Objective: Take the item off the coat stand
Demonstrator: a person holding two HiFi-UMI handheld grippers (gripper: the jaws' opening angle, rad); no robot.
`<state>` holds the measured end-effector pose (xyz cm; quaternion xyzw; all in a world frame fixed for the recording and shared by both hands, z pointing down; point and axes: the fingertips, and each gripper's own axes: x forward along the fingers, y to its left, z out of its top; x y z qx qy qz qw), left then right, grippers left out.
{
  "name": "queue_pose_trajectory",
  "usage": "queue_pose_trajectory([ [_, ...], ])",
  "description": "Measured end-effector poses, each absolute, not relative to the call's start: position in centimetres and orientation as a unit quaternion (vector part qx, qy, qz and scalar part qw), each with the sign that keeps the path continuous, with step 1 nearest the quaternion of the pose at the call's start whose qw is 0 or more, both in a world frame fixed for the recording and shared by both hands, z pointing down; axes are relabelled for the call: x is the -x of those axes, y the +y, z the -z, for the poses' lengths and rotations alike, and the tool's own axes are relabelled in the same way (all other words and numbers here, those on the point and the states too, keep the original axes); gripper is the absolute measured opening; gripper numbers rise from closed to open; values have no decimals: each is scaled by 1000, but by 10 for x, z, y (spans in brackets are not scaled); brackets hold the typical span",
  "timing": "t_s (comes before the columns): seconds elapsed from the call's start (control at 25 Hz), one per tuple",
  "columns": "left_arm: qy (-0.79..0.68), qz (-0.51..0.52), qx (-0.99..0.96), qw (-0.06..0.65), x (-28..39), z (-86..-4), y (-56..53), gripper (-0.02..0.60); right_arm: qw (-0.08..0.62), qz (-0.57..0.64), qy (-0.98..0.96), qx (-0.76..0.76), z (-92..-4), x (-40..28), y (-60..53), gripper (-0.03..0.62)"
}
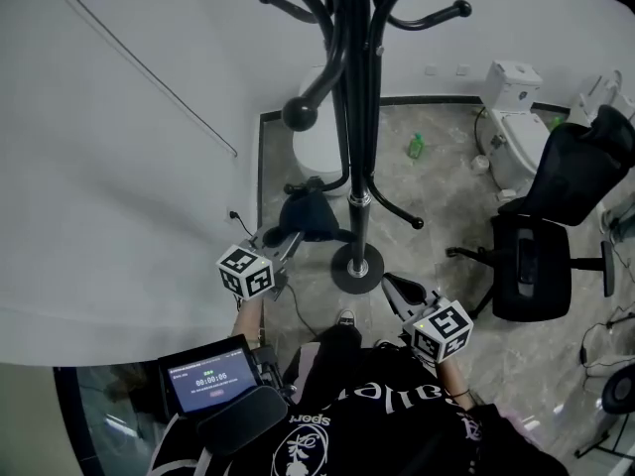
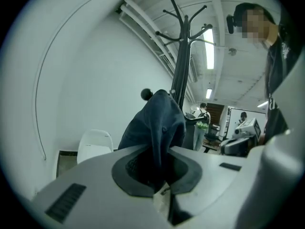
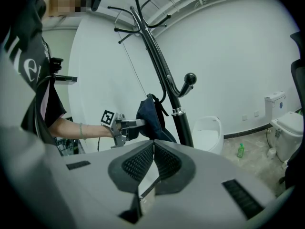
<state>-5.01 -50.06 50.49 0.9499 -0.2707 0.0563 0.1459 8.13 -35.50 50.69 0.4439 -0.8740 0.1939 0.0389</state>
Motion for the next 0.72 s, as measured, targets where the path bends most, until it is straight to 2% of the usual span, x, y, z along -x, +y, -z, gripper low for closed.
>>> queue_pose_trajectory([
  [0.36,-363,-35,-923,122,104,-478,-489,21,40,-193,-880,-432,-507,-80,-340,17],
  [0.72,-435,-5,-886,159,143,-490,-429,21,54,-189,-890,-412,-510,-90,-313,17],
])
